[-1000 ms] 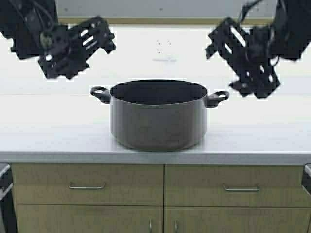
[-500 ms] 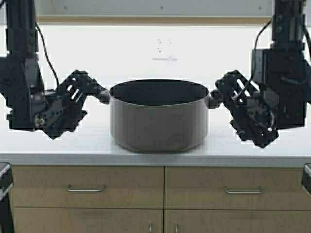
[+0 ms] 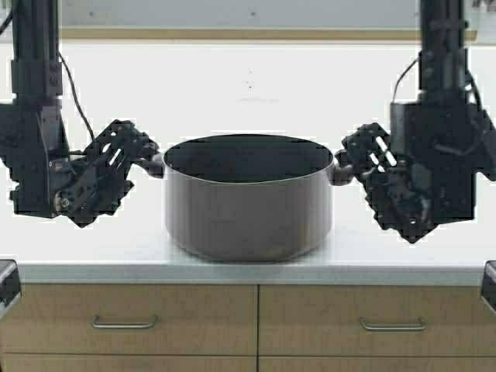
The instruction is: Open the cabinet, put the pot inside, then close it
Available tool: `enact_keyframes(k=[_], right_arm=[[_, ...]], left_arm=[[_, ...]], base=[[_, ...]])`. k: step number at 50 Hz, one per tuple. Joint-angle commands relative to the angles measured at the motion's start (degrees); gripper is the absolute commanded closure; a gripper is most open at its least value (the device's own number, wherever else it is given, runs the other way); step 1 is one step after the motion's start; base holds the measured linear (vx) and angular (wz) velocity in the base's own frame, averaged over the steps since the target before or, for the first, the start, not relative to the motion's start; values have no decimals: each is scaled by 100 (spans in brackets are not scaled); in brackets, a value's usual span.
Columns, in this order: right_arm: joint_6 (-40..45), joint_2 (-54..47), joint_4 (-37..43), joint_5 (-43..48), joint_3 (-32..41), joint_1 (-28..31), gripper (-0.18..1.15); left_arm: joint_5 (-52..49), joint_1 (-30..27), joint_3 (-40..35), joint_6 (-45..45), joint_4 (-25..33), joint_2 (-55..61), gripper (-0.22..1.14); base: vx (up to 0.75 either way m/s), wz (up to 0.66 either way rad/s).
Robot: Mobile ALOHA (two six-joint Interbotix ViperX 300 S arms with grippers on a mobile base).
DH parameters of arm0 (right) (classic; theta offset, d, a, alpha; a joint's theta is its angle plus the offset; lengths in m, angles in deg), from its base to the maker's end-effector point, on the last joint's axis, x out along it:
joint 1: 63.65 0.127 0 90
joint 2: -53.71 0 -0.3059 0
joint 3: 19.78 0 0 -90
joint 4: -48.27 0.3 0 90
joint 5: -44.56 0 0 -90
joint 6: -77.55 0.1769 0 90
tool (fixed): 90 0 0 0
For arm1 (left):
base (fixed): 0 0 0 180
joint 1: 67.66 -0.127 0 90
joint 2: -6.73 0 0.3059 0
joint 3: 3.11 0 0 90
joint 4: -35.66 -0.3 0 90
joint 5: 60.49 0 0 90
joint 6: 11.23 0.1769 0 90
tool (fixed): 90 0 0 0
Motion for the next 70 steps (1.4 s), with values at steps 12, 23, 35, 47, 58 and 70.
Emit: enact_keyframes(k=[12,23,35,47,58,70], right_arm=[[483,-1055,-914,396,1793,-1283,-6],[835,-1529,-1652,396,2628,-1854,-6],[1222,-1960,-1714,396,3401,-1978,-5],[1266,-2118,-1714,316,3735,-1978,-5],[1283,-2118,-1705,272,3867,-1978,-3],[1257,-2013,-1802,220,3779,-1978,89]], left_arm=[[-580,-1292,-2153,-606,-1714,879,-10],[-976,-1389,-3146,-800,-1872,1230,-10],[-1310,-1397,-3753,-791,-1679,1477,-10],[-1318,-1397,-3920,-835,-1529,1600,-10],[-1345,-1397,-3955,-905,-1529,1582,-5],[-1406,-1397,-3823,-1063,-1661,1415,81]], base=[[0,0],[0,-2],[0,0],[0,0],[0,0],[0,0]])
